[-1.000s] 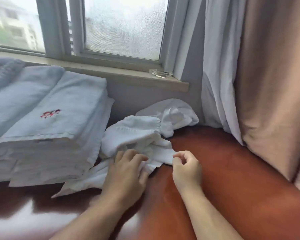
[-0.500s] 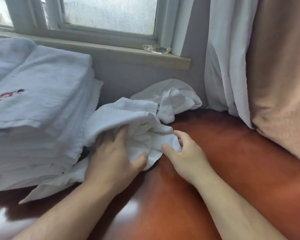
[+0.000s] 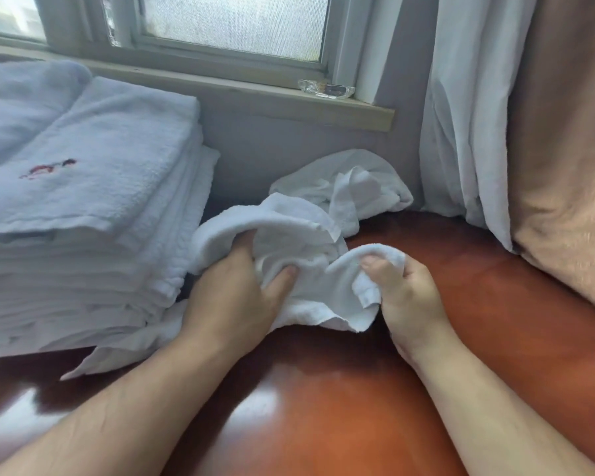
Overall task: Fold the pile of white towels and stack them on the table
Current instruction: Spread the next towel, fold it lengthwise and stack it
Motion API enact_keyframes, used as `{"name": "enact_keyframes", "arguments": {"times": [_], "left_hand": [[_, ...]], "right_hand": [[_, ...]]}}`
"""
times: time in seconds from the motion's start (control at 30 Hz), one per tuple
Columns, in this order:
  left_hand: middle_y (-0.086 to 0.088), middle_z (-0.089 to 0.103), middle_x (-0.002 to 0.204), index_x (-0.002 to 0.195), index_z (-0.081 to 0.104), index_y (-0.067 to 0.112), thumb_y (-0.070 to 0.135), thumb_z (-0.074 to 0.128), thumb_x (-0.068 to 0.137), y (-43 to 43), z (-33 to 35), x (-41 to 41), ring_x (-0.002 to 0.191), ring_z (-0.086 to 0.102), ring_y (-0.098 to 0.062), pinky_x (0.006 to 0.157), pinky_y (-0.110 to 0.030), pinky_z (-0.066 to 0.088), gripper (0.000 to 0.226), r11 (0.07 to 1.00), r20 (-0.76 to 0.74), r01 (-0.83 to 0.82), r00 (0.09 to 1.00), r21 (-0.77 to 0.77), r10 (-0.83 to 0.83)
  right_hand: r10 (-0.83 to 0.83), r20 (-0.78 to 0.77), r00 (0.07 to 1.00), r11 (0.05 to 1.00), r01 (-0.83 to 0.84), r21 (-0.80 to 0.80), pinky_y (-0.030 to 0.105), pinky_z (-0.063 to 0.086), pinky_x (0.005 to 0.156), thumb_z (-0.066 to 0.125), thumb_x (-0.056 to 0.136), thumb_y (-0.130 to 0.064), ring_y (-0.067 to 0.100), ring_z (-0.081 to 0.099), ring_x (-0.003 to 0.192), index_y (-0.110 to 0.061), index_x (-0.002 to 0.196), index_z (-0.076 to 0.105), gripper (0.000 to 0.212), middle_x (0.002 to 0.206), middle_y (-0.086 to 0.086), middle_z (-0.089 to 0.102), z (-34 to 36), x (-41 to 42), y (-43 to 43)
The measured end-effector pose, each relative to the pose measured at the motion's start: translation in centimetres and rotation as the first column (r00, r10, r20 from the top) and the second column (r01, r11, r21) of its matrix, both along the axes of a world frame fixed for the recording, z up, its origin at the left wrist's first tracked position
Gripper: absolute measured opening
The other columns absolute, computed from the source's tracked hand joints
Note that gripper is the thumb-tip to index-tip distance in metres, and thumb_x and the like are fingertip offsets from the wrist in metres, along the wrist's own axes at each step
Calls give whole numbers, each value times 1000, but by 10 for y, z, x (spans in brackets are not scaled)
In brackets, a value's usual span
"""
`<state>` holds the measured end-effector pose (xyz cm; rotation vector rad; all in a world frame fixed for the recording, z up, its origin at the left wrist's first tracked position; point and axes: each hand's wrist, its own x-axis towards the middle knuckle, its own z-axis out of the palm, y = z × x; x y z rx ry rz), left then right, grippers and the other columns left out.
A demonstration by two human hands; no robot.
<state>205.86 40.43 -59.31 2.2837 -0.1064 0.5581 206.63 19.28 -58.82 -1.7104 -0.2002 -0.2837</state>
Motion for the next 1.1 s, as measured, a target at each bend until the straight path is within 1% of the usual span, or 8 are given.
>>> {"name": "enact_keyframes", "arguments": {"times": [0.13,0.23,0.33,0.47,0.67,0.8,0.9,1.1], "left_hand": [[19,68,114,141,42,41,82,37,79,-6,6,-8,107,63,-5,89,-37,52,74,988,-43,154,987,21,-153],[17,67,100,135,48,40,76,24,86,-8,2,-13,97,62,-4,82,-36,51,65,987,42,141,990,-75,-138],[23,58,108,142,42,44,48,47,96,-5,1,-10,92,60,-4,78,-27,50,46,952,194,97,980,-292,-40],[13,47,140,158,23,36,37,67,88,-2,-1,-2,129,43,-4,112,-34,37,83,981,193,47,981,-187,-10],[14,22,162,157,-7,44,83,64,60,-3,0,-5,147,16,-5,119,-31,20,126,987,38,106,994,-121,-102],[12,36,158,154,-15,48,81,72,56,-1,3,-6,142,38,-12,108,-32,40,135,990,-73,79,993,-114,-88],[17,54,133,154,-20,43,70,80,62,0,2,-5,114,56,-7,87,-24,44,138,994,-101,65,992,-88,-74],[13,68,99,152,31,38,28,70,92,6,-6,0,95,67,-5,90,-32,54,73,946,28,51,999,-321,-44]], "right_hand": [[46,-90,995,999,-43,32,21,46,53,60,74,-51,8,56,62,-24,74,60,28,67,-7,57,1,-4,2],[-85,-155,984,996,83,-22,16,49,53,55,74,-73,2,64,78,-31,110,63,55,96,-13,66,3,-3,0],[-121,-164,979,984,97,-151,13,50,56,60,89,-65,1,62,104,-47,128,57,43,123,-23,61,8,-4,-1],[-45,-192,980,906,-41,-422,15,53,69,66,84,-65,-3,60,107,-45,126,61,47,123,-21,63,10,-5,-4],[85,-213,973,850,-182,-495,10,47,55,66,90,-56,-3,67,74,-36,86,70,21,82,-18,72,16,-11,0],[-4,-194,981,918,-73,-389,22,41,45,62,97,-40,7,47,43,-21,54,42,51,48,-10,46,17,-9,-2],[-107,-67,992,797,45,-602,28,48,72,50,100,-29,7,61,78,-29,92,66,17,84,-16,65,10,-8,-4],[68,-9,998,802,-59,-594,46,41,109,38,88,0,15,50,127,-40,137,47,63,133,-20,54,10,-9,1]]}}
